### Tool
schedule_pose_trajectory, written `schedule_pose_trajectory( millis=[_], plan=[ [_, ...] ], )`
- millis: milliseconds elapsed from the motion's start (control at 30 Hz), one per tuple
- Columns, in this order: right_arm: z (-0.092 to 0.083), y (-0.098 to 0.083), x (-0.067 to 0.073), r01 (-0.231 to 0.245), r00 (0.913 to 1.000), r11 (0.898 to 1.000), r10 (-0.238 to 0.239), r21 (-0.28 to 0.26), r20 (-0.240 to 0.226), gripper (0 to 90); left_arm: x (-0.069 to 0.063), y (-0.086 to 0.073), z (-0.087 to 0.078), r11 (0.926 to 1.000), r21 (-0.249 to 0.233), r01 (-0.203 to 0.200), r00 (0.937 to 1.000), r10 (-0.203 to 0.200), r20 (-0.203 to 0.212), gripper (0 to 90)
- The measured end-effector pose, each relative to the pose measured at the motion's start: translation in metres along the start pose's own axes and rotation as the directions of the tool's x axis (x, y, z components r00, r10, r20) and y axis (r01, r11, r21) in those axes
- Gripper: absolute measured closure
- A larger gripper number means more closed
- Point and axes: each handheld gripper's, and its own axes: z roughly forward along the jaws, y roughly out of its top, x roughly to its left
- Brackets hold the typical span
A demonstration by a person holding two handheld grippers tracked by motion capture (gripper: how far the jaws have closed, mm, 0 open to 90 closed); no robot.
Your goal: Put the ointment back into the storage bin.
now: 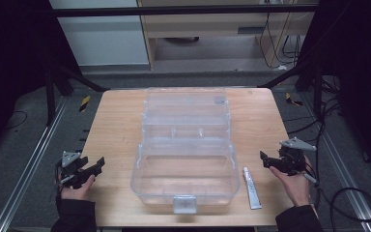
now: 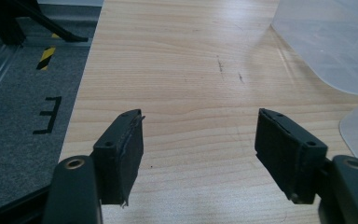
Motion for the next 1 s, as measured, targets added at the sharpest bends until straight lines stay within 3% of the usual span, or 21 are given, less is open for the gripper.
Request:
schedule_pose_trajectory(
  millis=[200, 267, 400, 600, 767, 800, 867, 1000],
  plan=[
    [-0.014, 0.009, 0.01, 0.036, 0.9982, 0.999, -0.034, 0.036, -0.049, 18.6, -0.004, -0.001, -0.002, 0.9997, 0.016, -0.017, 0.9999, 0.017, -0.001, 36.4],
    [-0.018, 0.011, 0.016, 0.071, 0.9957, 0.994, -0.066, 0.082, -0.065, 19.7, -0.003, -0.001, -0.003, 0.9996, 0.018, -0.022, 0.9997, 0.022, -0.008, 37.8],
    [-0.026, 0.015, 0.02, 0.09, 0.9932, 0.986, -0.079, 0.138, -0.086, 21.1, -0.001, -0.004, -0.001, 0.998, 0.044, -0.045, 0.9984, 0.047, -0.033, 38.6],
    [-0.037, 0.022, 0.023, 0.109, 0.9895, 0.978, -0.09, 0.178, -0.114, 25.0, -0.001, -0.004, 0.0, 0.9969, 0.055, -0.057, 0.9978, 0.058, -0.033, 37.2],
    [-0.043, 0.028, 0.029, 0.107, 0.9879, 0.964, -0.075, 0.242, -0.136, 27.4, -0.002, -0.005, 0.0, 0.9959, 0.061, -0.066, 0.9969, 0.069, -0.039, 36.8],
    [-0.044, 0.03, 0.032, 0.115, 0.9867, 0.956, -0.079, 0.268, -0.142, 28.5, -0.002, -0.005, 0.0, 0.9962, 0.06, -0.063, 0.9971, 0.065, -0.038, 36.7],
    [-0.044, 0.03, 0.033, 0.116, 0.9866, 0.955, -0.079, 0.273, -0.143, 28.7, -0.002, -0.005, 0.0, 0.9959, 0.062, -0.066, 0.9969, 0.068, -0.039, 36.7],
    [-0.041, 0.028, 0.038, 0.13, 0.985, 0.938, -0.085, 0.321, -0.15, 31.4, -0.002, -0.005, 0.0, 0.9948, 0.066, -0.077, 0.9958, 0.08, -0.044, 36.7]
  ],
)
